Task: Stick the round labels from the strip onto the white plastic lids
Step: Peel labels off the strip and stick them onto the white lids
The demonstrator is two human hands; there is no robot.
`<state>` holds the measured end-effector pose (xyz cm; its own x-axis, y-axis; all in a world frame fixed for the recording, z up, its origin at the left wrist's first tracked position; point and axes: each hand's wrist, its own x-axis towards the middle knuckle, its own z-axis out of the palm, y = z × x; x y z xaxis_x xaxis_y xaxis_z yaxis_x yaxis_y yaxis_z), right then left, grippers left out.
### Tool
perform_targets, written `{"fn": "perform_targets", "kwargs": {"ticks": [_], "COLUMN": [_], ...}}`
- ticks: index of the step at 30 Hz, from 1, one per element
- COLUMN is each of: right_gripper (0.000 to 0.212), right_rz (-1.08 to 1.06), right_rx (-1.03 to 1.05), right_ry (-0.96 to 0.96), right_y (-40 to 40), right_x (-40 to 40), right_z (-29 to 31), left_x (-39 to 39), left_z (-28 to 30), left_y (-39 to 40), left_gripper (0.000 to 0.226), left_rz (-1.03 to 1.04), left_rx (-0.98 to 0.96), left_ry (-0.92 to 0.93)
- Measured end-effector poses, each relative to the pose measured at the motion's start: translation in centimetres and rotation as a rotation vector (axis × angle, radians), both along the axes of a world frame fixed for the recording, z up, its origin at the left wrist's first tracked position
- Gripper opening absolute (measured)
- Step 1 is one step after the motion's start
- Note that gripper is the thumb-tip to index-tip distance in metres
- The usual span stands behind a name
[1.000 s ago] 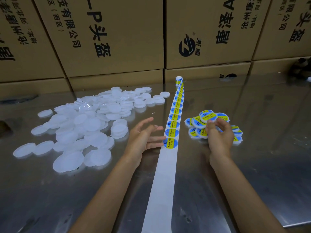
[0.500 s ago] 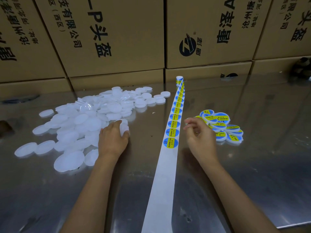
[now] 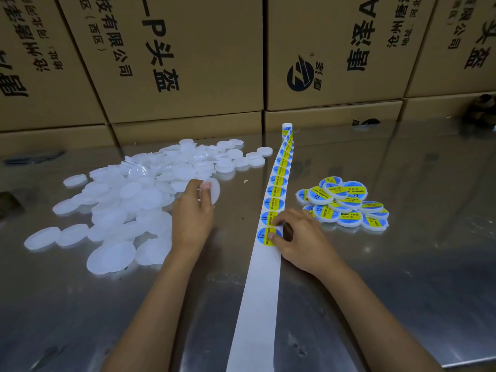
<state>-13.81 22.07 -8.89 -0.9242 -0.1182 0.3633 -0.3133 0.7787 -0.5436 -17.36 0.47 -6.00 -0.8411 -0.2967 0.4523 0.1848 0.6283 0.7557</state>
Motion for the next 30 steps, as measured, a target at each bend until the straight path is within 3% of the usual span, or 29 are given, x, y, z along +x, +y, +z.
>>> {"fn": "perform_targets", "kwargs": {"ticks": [3, 7, 18, 23, 30], "right_gripper": [0.034, 0.025, 0.020, 0.015, 0.016], "right_rz": [0.019, 0.042, 0.158, 0.165, 0.054], "right_rx": [0.007, -0.007, -0.129, -0.170, -0.965], "right_ry": [-0.038, -0.036, 0.006, 0.043, -0.109], "right_y": [-0.1, -0.4, -0.8, -1.2, -1.3], "right_x": [0.0, 0.2, 0.6, 1.0, 1.0], "right_z": [0.4, 0.7, 0.8, 1.3, 3.0], "left_x": [0.1, 0.3, 1.2, 1.1, 1.0], "left_z": [0.0, 0.0, 0.0, -0.3, -0.9], "left_y": [1.7, 3.6, 5.0, 4.7, 4.7], "left_gripper": [0.019, 0.016, 0.008, 0.011, 0.014], "left_rz": [-0.136, -0.340, -0.540, -0.575, -0.613], "left_rx": [0.260, 0.573, 0.902, 0.880, 0.858], "left_ry": [-0.077, -0.229, -0.409, -0.480, -0.488]}}
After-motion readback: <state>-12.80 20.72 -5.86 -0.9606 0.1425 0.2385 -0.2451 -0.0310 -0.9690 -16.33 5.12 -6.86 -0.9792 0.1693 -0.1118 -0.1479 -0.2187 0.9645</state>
